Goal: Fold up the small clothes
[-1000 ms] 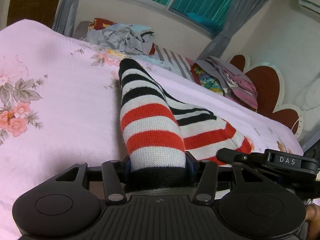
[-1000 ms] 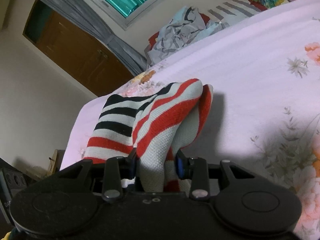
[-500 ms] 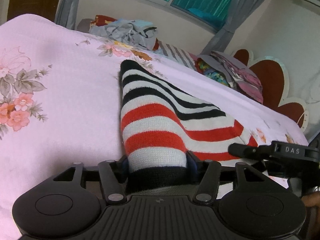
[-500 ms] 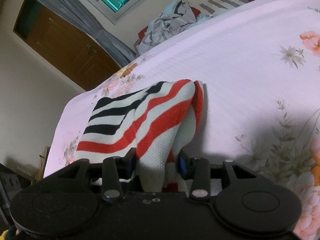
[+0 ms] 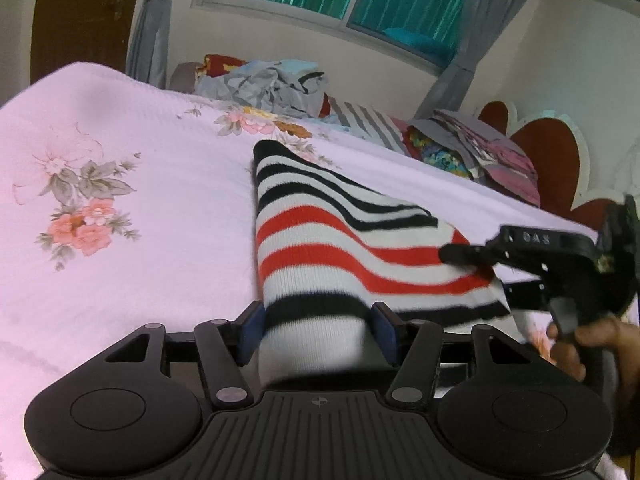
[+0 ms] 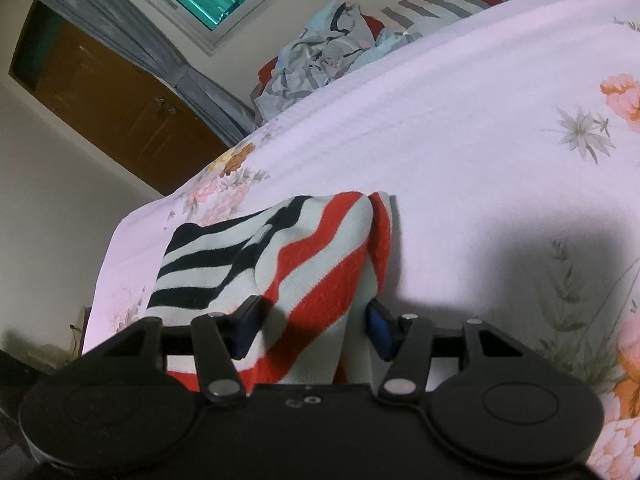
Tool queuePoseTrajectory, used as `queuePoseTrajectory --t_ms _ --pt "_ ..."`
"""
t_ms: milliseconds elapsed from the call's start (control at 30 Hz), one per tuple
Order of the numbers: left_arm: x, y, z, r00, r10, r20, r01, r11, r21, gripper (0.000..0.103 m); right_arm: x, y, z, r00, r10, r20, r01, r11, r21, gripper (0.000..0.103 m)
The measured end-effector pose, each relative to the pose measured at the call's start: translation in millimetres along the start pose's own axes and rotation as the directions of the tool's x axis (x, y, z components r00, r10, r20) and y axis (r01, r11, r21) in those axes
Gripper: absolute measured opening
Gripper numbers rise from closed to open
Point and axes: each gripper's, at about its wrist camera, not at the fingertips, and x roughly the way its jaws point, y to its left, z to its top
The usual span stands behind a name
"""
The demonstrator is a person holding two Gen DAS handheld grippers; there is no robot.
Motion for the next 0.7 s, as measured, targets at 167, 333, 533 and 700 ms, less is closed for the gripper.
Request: queuePoseTrajectory --t_ms 167,333,533,700 --pt "-16 2 -18 1.000 -0.003 -0.024 0.003 1.000 -0.010 0.057 -12 1 -4 1.000 0.013 -0.008 -0.013 1.000 -0.013 0.060" --pt "-13 8 -40 0.998 -0.015 -0.057 0.012 0.998 -0.054 0.057 -18 2 -2 1.000 0.006 0.007 -0.006 1.000 -0.017 0.061" --pt "-9 11 -51 0.999 -0.009 -0.051 0.004 0.995 -0.095 0.062 2 3 13 1.000 -0.019 0.017 0.020 0.999 -0.051 0.030" --pt "-11 3 -52 0.998 0.010 -0.055 -0.014 0.997 -0.071 0.063 3 6 8 0.991 -0.122 0.061 0.130 0.980 -0.150 0.023"
